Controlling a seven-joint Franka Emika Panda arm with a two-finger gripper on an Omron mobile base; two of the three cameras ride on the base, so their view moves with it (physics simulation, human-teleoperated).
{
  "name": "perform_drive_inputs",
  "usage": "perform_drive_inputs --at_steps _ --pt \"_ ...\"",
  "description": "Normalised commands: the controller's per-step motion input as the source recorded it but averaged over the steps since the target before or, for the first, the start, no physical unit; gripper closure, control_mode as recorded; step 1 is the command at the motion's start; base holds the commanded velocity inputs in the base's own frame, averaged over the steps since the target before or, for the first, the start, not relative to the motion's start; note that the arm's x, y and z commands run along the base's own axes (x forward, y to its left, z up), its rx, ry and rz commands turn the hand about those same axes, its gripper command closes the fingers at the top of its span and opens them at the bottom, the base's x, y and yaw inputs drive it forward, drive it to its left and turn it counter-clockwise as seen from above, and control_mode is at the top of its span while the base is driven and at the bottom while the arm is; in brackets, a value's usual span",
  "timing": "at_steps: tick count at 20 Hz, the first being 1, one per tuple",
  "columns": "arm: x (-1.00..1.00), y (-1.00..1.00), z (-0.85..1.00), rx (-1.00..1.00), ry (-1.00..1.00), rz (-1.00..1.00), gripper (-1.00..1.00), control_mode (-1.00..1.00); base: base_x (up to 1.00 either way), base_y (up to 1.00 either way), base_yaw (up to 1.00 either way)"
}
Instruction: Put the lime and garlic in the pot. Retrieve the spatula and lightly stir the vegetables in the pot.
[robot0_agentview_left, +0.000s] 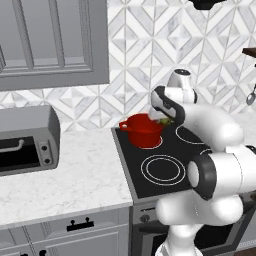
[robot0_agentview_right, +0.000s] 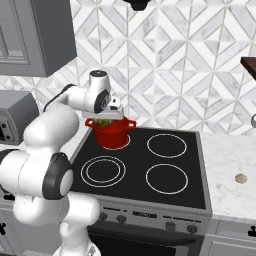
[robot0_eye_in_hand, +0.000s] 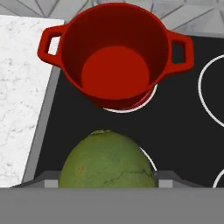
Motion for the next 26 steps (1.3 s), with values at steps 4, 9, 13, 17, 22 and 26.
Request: perform_drive_inputs --at_steps 4,9,13,17,22,26 --pt "0.68 0.00 -0.31 0.00 0.00 0.00 1.00 -1.00 0.00 0.00 0.00" --pt "0.68 0.12 -0.46 0.00 0.00 0.00 1.00 -1.00 0.00 0.00 0.00" --pt "0.57 0.05 -0.36 0.00 0.00 0.00 1.00 -1.00 0.00 0.00 0.00" --pt "0.51 0.03 -0.36 0.00 0.01 0.00 1.00 -1.00 0.00 0.00 0.00" --pt "0.35 0.09 -0.36 0.00 0.01 0.00 1.00 -1.00 0.00 0.00 0.00" --pt "0.41 0.19 -0.31 0.00 0.01 0.00 1.00 -1.00 0.00 0.00 0.00"
